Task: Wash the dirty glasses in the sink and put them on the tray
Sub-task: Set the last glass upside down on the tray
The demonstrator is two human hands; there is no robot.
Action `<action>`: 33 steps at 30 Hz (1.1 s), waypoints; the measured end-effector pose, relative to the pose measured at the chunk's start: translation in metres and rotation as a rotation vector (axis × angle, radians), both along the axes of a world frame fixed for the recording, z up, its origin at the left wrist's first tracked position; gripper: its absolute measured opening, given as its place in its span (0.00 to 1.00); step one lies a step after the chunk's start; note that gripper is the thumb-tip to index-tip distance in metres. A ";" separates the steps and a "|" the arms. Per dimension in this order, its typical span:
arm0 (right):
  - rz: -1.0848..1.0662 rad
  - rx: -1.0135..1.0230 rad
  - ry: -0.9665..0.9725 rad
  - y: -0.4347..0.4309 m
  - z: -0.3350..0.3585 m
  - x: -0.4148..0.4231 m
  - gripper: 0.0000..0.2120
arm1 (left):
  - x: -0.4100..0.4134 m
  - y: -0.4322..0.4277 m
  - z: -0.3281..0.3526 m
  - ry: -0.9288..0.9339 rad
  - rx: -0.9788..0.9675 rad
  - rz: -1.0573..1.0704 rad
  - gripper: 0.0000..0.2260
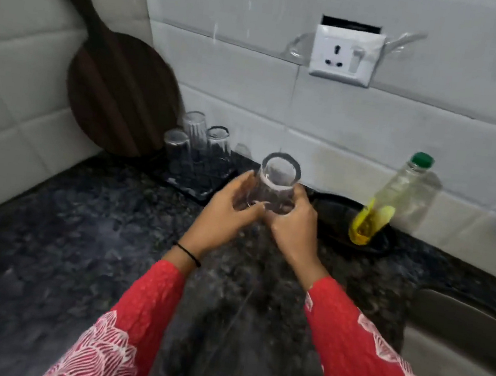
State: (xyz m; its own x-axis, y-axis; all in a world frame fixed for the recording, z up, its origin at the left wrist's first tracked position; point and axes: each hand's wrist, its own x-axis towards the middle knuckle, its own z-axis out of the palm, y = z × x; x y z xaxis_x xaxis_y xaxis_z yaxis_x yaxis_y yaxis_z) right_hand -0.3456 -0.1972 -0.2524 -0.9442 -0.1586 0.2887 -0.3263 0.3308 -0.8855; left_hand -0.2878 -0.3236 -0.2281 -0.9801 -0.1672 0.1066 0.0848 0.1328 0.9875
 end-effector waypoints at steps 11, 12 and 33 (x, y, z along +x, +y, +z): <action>0.151 0.101 -0.125 -0.150 -0.043 -0.095 0.20 | -0.055 -0.140 -0.065 -0.214 -0.035 0.198 0.26; 0.156 0.093 -0.141 -0.157 -0.050 -0.099 0.20 | -0.061 -0.147 -0.070 -0.222 -0.025 0.209 0.27; 0.082 0.248 -0.143 -0.193 -0.104 -0.104 0.30 | -0.079 -0.158 -0.106 -0.293 0.058 0.225 0.27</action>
State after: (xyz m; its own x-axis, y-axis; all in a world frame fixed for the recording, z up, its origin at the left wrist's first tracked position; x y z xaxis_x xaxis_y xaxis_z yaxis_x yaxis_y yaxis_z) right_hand -0.4500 -0.3903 -0.3560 -0.9537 -0.2848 0.0968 -0.2387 0.5207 -0.8197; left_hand -0.3666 -0.4812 -0.3337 -0.9057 -0.3798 -0.1885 -0.2272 0.0593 0.9721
